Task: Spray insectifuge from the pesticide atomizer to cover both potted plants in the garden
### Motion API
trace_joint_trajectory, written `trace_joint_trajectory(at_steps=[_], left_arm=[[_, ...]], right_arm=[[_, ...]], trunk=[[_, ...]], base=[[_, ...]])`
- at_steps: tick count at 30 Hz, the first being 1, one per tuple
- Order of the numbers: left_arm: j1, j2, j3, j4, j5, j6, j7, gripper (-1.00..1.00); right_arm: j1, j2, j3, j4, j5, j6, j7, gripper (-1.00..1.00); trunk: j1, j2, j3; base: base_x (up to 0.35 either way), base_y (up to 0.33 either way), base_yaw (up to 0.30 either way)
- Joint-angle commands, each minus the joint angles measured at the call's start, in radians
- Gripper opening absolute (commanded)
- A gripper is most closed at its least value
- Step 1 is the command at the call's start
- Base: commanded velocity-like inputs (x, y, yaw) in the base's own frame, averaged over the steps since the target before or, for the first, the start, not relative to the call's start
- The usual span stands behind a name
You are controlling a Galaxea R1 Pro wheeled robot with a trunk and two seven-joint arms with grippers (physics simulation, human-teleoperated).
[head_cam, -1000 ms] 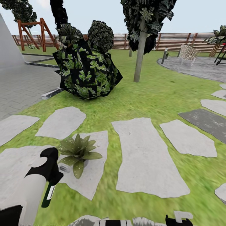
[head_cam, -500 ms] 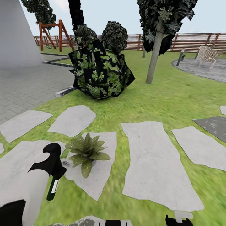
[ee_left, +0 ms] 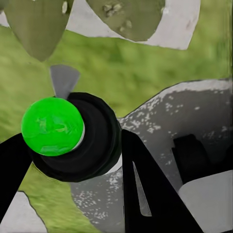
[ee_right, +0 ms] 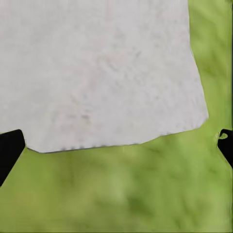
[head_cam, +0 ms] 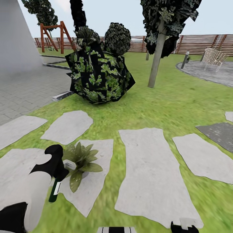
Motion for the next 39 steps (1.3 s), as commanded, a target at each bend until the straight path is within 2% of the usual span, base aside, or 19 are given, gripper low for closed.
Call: trace_joint_trajectory(at_steps=[1,5,6,7,8,9,11,12,13,15,19,25,32,39], left_arm=[[-0.001,-0.001,0.003,-0.001,-0.009,0.011,-0.01,-1.0],[-0.004,0.0,0.001,-0.002,-0.011,0.004,-0.021,-1.0],[-0.012,0.002,0.0,-0.001,-0.011,0.002,-0.037,-1.0],[-0.034,0.009,-0.003,0.006,-0.017,-0.002,-0.091,-1.0],[-0.046,0.012,-0.013,0.009,-0.034,-0.006,-0.128,-1.0],[-0.05,0.014,-0.025,0.009,-0.057,-0.008,-0.128,-1.0],[-0.059,0.014,-0.055,0.005,-0.132,-0.012,-0.128,-1.0],[-0.07,0.014,-0.066,0.003,-0.186,-0.013,-0.128,-1.0],[-0.081,0.015,-0.07,0.003,-0.213,-0.015,-0.128,-1.0],[-0.097,0.016,-0.073,0.004,-0.233,-0.018,-0.128,-1.0],[-0.108,0.007,-0.074,0.015,-0.24,-0.025,-0.128,-1.0],[-0.117,-0.01,-0.071,0.019,-0.237,-0.033,-0.128,-1.0],[-0.117,-0.013,-0.07,0.019,-0.236,-0.039,-0.128,-1.0],[-0.117,-0.013,-0.071,0.019,-0.236,-0.039,-0.128,-1.0]], right_arm=[[-0.001,0.0,-0.008,0.001,0.01,-0.003,-0.002,1.0],[-0.001,0.0,-0.008,0.001,0.01,-0.003,-0.002,1.0],[-0.001,0.0,-0.008,0.001,0.01,-0.002,-0.002,1.0],[-0.001,0.0,-0.008,0.001,0.01,-0.002,-0.003,1.0],[-0.001,0.0,-0.008,0.001,0.01,-0.002,-0.003,1.0],[-0.001,0.0,-0.008,0.001,0.01,-0.002,-0.003,1.0],[-0.001,0.001,-0.008,0.001,0.011,-0.002,-0.003,1.0],[-0.001,0.001,-0.008,0.001,0.011,-0.002,-0.003,1.0],[-0.001,0.001,-0.008,0.001,0.011,-0.002,-0.003,1.0],[-0.001,0.001,-0.008,0.001,0.01,-0.002,-0.003,1.0],[-0.001,0.0,-0.008,0.001,0.01,-0.003,-0.002,1.0],[-0.001,-0.001,-0.008,0.002,0.012,-0.003,-0.002,1.0],[-0.001,-0.001,-0.008,0.002,0.012,-0.002,-0.002,1.0],[-0.001,0.0,-0.008,0.001,0.012,-0.002,-0.002,1.0]], trunk=[[0.0,0.0,-0.001],[0.0,0.0,-0.001],[0.0,0.0,-0.001],[0.0,0.0,-0.001],[0.0,0.0,-0.001],[0.0,0.0,-0.001],[0.0,0.0,-0.001],[0.0,0.0,-0.001],[0.0,0.0,-0.001],[0.0,0.0,-0.001],[0.0,0.0,-0.001],[0.0,0.0,-0.001],[0.0,0.0,-0.001],[0.0,0.0,-0.001]], base=[[0.243,-0.237,0.005],[0.204,-0.177,0.184],[0.078,-0.058,0.258],[0.032,-0.024,0.27],[0.016,-0.012,0.274],[0.01,-0.008,0.275],[0.004,-0.003,0.277],[0.001,-0.001,0.278],[0.001,-0.001,0.278],[0.0,0.0,0.278],[0.0,0.0,0.238],[0.06,-0.026,0.028],[0.25,-0.165,0.001],[0.042,-0.277,0.001]])
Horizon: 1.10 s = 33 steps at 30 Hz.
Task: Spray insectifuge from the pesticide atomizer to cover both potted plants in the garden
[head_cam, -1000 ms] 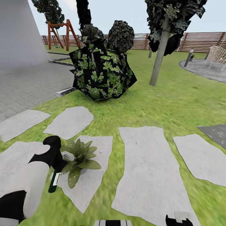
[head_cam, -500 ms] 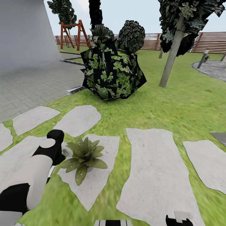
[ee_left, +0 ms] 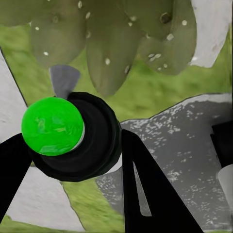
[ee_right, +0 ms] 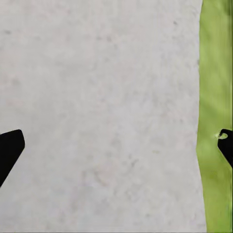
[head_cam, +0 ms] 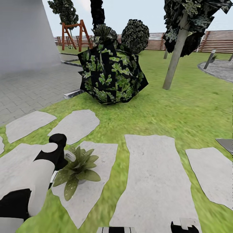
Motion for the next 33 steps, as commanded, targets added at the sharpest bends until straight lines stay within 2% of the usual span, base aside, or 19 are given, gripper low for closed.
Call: trace_joint_trajectory(at_steps=[1,5,22,29,33], left_arm=[[-0.001,0.0,0.003,-0.001,-0.01,0.01,-0.01,-1.0],[-0.001,0.0,0.002,-0.001,-0.01,0.01,-0.01,-1.0],[0.012,0.005,-0.004,-0.002,-0.013,0.01,-0.01,-1.0],[0.02,0.011,-0.005,-0.002,-0.016,0.012,-0.01,-1.0],[0.023,0.013,-0.004,-0.001,-0.018,0.017,-0.01,-1.0]], right_arm=[[-0.001,0.001,-0.008,0.001,0.01,-0.003,-0.002,1.0],[-0.001,0.001,-0.008,0.001,0.01,-0.003,-0.002,1.0],[-0.001,0.001,-0.008,0.001,0.01,-0.003,-0.002,1.0],[-0.001,0.001,-0.008,0.001,0.01,-0.003,-0.002,1.0],[-0.001,0.001,-0.008,0.001,0.01,-0.003,-0.002,1.0]], trunk=[[0.0,0.0,-0.001],[0.0,0.0,-0.001],[0.0,0.0,-0.001],[0.0,0.0,-0.001],[0.0,0.0,-0.001]], base=[[0.002,-0.289,0.024],[0.001,-0.29,0.144],[-0.001,-0.29,0.274],[-0.152,-0.25,0.271],[-0.15,-0.233,0.062]])
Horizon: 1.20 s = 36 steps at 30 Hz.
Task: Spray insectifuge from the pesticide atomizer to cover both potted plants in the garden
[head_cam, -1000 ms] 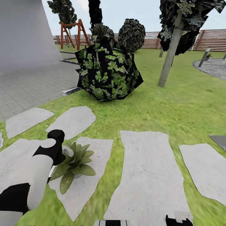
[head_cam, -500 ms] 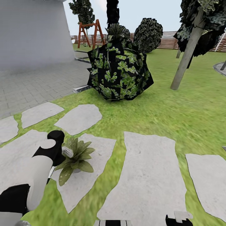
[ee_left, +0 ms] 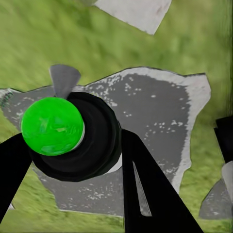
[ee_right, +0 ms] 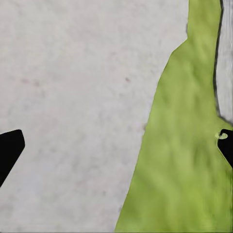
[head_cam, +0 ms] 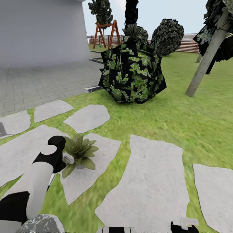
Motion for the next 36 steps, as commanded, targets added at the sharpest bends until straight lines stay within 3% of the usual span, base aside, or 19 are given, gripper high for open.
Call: trace_joint_trajectory(at_steps=[1,7,19,24,27,31,36], left_arm=[[0.0,0.0,0.003,0.0,-0.01,0.012,-0.01,-1.0],[-0.001,-0.001,0.003,-0.003,-0.01,0.017,-0.01,-1.0],[0.003,0.003,0.004,-0.004,-0.009,0.019,-0.01,-1.0],[0.102,-0.002,0.018,-0.016,0.004,0.031,-0.01,-1.0],[0.123,-0.006,0.021,-0.013,0.037,0.038,-0.01,-1.0],[0.134,-0.002,0.045,-0.016,0.117,0.041,-0.01,-1.0],[0.141,-0.005,0.104,-0.018,0.174,0.041,0.016,-1.0]], right_arm=[[-0.001,0.0,-0.008,0.001,0.01,-0.003,-0.002,1.0],[-0.001,0.002,-0.008,0.001,0.01,-0.003,-0.002,1.0],[-0.001,0.002,-0.008,0.001,0.01,-0.003,-0.002,1.0],[-0.001,0.003,-0.008,0.001,0.01,-0.003,-0.002,1.0],[-0.001,0.003,-0.008,0.001,0.01,-0.003,-0.001,1.0],[-0.001,0.001,-0.008,0.002,0.01,-0.003,-0.001,1.0],[-0.001,-0.001,-0.008,0.002,0.01,-0.003,-0.001,1.0]], trunk=[[0.0,0.0,-0.001],[0.0,0.0,-0.001],[0.0,0.0,-0.001],[0.0,0.0,-0.001],[0.0,0.0,-0.001],[0.0,0.0,-0.001],[0.0,0.0,-0.001]], base=[[-0.056,-0.243,0.012],[0.044,-0.265,0.032],[0.068,-0.264,0.265],[0.0,-0.276,0.278],[0.0,-0.276,0.231],[0.049,-0.276,0.047],[0.158,-0.252,0.004]])
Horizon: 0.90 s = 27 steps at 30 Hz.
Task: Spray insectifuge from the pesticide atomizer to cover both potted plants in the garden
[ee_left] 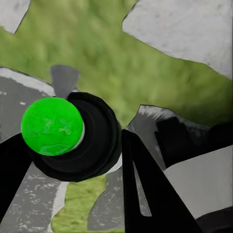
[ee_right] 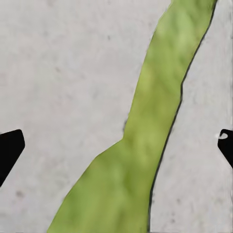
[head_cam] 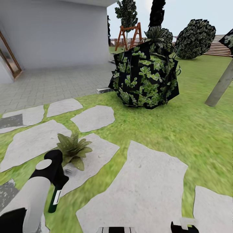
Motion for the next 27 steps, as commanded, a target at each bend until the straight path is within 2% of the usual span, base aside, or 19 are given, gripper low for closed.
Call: trace_joint_trajectory(at_steps=[1,8,9,13,16,18,20,21,23,25,27], left_arm=[[0.0,0.001,0.01,-0.001,-0.005,0.01,0.002,-1.0],[0.004,0.01,0.012,0.001,-0.005,0.01,0.017,-1.0],[0.018,0.01,0.011,0.001,-0.007,0.009,0.032,-1.0],[0.087,0.008,0.021,0.0,0.006,0.01,0.167,-1.0],[0.12,0.002,0.056,-0.003,0.051,0.01,0.209,-1.0],[0.127,0.0,0.067,-0.004,0.099,0.009,0.242,-1.0],[0.13,-0.001,0.071,-0.004,0.177,0.007,0.287,-1.0],[0.131,0.002,0.072,-0.002,0.234,0.004,0.326,-1.0],[0.135,0.005,0.072,0.001,0.317,-0.001,0.39,-1.0],[0.145,0.007,0.07,0.0,0.436,-0.006,0.481,-1.0],[0.149,0.007,0.069,-0.001,0.496,-0.02,0.524,-1.0]], right_arm=[[-0.001,0.0,-0.008,0.001,0.01,-0.003,-0.002,1.0],[-0.001,0.002,-0.008,-0.001,0.01,-0.003,-0.002,1.0],[-0.001,0.003,-0.008,-0.001,0.01,-0.003,-0.002,1.0],[-0.001,0.003,-0.008,-0.001,0.01,-0.003,-0.003,1.0],[-0.001,0.003,-0.008,-0.001,0.01,-0.003,-0.004,1.0],[-0.001,0.003,-0.008,-0.001,0.01,-0.003,-0.004,1.0],[-0.001,0.004,-0.008,-0.001,0.01,-0.003,-0.004,1.0],[-0.001,0.006,-0.008,-0.001,0.01,-0.003,-0.004,1.0],[-0.001,0.008,-0.007,0.0,0.01,-0.003,-0.004,1.0],[-0.001,0.009,-0.008,0.001,0.01,-0.003,-0.004,1.0],[-0.001,0.009,-0.008,0.001,0.01,-0.003,-0.004,1.0]], trunk=[[0.0,0.0,-0.001],[0.0,0.0,-0.001],[0.0,0.0,-0.001],[0.0,0.0,-0.001],[0.0,0.0,-0.001],[0.0,0.0,-0.001],[0.0,0.0,-0.001],[0.0,0.0,-0.001],[0.0,0.0,-0.001],[0.0,0.0,-0.001],[0.0,0.0,-0.001]], base=[[0.253,-0.172,0.001],[0.257,-0.04,0.0],[0.058,-0.002,0.0],[0.014,-0.001,0.16],[0.002,0.0,0.262],[0.0,0.0,0.274],[0.0,0.0,0.276],[0.0,0.0,0.277],[0.0,0.0,0.277],[0.0,0.0,0.277],[0.0,0.0,0.273]])
